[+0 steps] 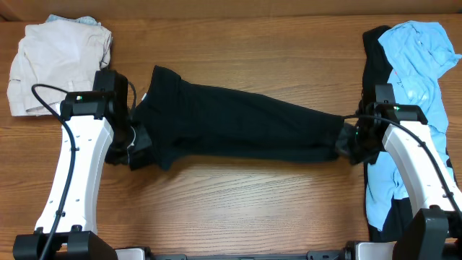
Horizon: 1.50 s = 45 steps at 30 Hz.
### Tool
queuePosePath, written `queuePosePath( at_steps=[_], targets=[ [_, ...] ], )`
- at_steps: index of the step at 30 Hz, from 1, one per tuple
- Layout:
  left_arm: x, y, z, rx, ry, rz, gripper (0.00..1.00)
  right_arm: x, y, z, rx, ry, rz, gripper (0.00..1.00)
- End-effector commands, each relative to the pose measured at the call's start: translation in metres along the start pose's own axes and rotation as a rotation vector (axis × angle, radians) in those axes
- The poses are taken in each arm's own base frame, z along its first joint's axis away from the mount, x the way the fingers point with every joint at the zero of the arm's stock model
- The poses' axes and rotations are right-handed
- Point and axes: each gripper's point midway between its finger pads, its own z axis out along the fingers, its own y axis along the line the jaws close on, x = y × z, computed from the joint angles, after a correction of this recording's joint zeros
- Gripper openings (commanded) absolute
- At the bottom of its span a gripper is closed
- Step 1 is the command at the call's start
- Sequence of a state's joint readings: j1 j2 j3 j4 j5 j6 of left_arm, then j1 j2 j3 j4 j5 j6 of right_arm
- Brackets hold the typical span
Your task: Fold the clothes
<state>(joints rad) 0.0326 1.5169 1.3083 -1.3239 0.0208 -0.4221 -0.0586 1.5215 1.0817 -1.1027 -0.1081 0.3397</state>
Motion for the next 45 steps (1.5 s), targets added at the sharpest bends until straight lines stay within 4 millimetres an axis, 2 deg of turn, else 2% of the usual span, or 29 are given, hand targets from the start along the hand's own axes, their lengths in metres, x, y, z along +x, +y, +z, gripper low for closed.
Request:
queuePosePath(
  at_steps=[1,6,10,17,18,19,20,23,24,26,29,33,36,39,41,43,44,45],
  targets=[
    [-0.037,-0.001,-0.011,-0.02,-0.167,0.015,0.04,-0.04,0.018,-0.015,-0.069,-0.155,-0.023,0.04],
    [-0.08,-0.013,-0.011,0.012,-0.333,0.005,0.04,-0.068,0.03,-0.013,-0.111,-0.251,-0.03,0.04],
    [-0.105,-0.023,0.0,0.035,-0.395,0.003,0.04,-0.077,0.032,0.0,-0.109,-0.248,-0.03,0.04],
    [-0.141,-0.044,0.057,0.047,-0.384,0.013,0.05,-0.084,0.031,0.032,-0.089,-0.204,-0.024,0.04],
    [-0.144,-0.047,0.065,0.05,-0.381,0.016,0.1,-0.085,0.03,0.036,-0.086,-0.2,-0.024,0.05],
    [-0.147,-0.05,0.073,0.054,-0.376,0.02,0.22,-0.086,0.03,0.039,-0.084,-0.198,-0.023,0.07],
    [-0.148,-0.053,0.081,0.058,-0.366,0.024,0.42,-0.087,0.03,0.04,-0.083,-0.198,-0.023,0.17],
    [-0.148,-0.056,0.095,0.045,-0.347,0.06,0.93,-0.088,0.03,0.041,-0.083,-0.199,-0.024,0.7],
    [-0.148,-0.055,0.095,0.042,-0.347,0.074,1.0,-0.088,0.03,0.041,-0.081,-0.2,-0.022,0.8],
    [-0.149,-0.055,0.092,0.035,-0.347,0.103,1.0,-0.09,0.024,0.041,-0.06,-0.206,-0.015,0.92],
    [-0.149,-0.056,0.077,0.026,-0.327,0.115,1.0,-0.09,0.02,0.046,-0.034,-0.203,-0.011,1.0],
    [-0.149,-0.058,0.039,0.014,-0.291,0.118,1.0,-0.084,0.017,0.068,-0.021,-0.142,-0.015,1.0],
    [-0.148,-0.067,0.016,0.058,-0.28,0.126,1.0,-0.08,0.016,0.078,-0.02,-0.109,-0.017,1.0],
    [-0.148,-0.075,-0.001,0.098,-0.277,0.13,1.0,-0.078,0.019,0.084,-0.035,-0.089,-0.04,0.99],
    [-0.147,-0.078,-0.005,0.118,-0.273,0.134,1.0,-0.076,0.022,0.085,-0.054,-0.082,-0.042,0.94],
    [-0.144,-0.08,-0.004,0.129,-0.259,0.136,1.0,-0.077,0.031,0.085,-0.092,-0.084,-0.051,0.79],
    [-0.143,-0.08,-0.003,0.126,-0.253,0.137,1.0,-0.077,0.034,0.085,-0.102,-0.085,-0.055,0.67],
    [-0.142,-0.08,-0.002,0.125,-0.248,0.138,1.0,-0.077,0.036,0.085,-0.111,-0.086,-0.058,0.48]
  ],
)
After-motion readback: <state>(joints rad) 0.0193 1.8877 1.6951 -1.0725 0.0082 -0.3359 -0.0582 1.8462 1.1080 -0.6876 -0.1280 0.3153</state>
